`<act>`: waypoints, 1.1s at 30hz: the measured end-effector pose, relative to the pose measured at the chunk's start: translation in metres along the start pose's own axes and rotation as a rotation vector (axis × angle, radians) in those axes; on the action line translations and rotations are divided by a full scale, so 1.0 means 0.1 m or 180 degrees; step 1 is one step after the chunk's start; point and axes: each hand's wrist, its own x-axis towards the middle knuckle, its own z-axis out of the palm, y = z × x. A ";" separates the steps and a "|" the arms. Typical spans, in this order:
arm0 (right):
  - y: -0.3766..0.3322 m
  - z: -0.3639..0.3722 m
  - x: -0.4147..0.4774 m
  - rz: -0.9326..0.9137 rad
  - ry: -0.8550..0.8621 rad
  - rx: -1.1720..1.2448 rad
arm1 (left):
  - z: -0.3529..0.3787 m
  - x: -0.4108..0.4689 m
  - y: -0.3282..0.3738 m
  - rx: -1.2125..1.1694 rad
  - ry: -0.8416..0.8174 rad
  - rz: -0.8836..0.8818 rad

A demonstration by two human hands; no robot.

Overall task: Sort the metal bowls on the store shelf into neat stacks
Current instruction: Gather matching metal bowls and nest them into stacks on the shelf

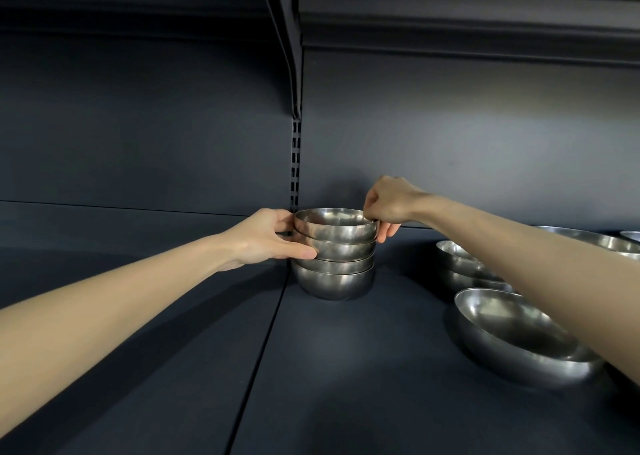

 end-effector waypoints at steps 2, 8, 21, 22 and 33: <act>0.00 0.00 0.00 0.0003 0.0008 -0.0008 | -0.01 0.01 0.01 0.0018 -0.0021 -0.0017; 0.00 0.00 -0.01 0.0037 -0.0001 -0.0011 | 0.00 0.01 0.01 0.0073 -0.0037 -0.0044; 0.00 -0.05 -0.03 0.0097 -0.0028 0.0022 | -0.07 0.00 0.07 0.0356 -0.0148 -0.0068; 0.00 -0.08 -0.04 0.0090 0.0008 0.0020 | -0.09 0.01 0.10 0.0511 -0.0082 -0.0068; 0.33 -0.63 -0.41 0.0022 -0.0019 -0.0457 | 0.07 0.03 0.81 0.1481 0.0253 0.0319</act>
